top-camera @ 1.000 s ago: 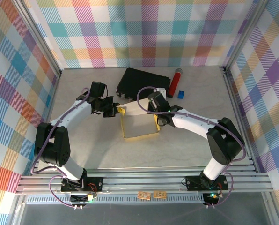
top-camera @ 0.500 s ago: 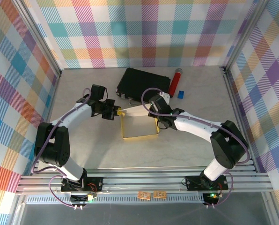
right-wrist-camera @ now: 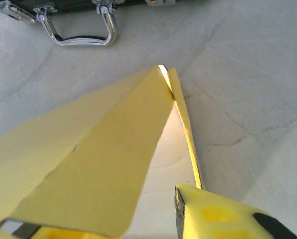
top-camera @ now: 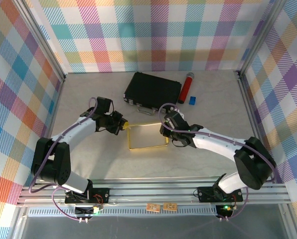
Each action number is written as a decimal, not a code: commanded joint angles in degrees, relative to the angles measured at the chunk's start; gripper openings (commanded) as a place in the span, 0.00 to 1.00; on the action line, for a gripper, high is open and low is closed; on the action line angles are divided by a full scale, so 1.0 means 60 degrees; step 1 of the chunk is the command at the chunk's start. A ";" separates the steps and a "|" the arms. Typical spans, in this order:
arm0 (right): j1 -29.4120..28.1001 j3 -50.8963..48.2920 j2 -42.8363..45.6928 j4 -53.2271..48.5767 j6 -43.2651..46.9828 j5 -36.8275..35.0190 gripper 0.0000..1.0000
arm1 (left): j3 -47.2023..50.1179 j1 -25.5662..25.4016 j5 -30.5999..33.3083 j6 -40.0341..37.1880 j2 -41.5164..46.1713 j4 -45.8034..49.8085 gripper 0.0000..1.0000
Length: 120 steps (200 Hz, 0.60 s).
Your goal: Fold the paper box
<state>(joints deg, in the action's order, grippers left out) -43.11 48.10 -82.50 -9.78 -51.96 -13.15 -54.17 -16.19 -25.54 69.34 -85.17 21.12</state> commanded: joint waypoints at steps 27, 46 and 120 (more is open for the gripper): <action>-0.0022 -0.0176 0.1382 -0.1072 0.0321 0.1753 0.43 | 0.0467 -0.0406 0.0859 -0.0937 0.0401 0.0481 0.00; -0.0009 -0.0356 0.2118 -0.1168 0.0552 0.2826 0.44 | 0.0694 -0.0466 0.1062 -0.0893 0.0503 0.0297 0.00; 0.0308 0.0255 0.4000 -0.3705 0.0218 0.3733 0.49 | 0.0825 -0.0780 0.1459 -0.1251 0.0630 0.0485 0.00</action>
<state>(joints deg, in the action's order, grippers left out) -42.54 46.54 -56.84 -22.96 -49.06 7.09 -50.72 -19.77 -19.25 63.51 -82.21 20.88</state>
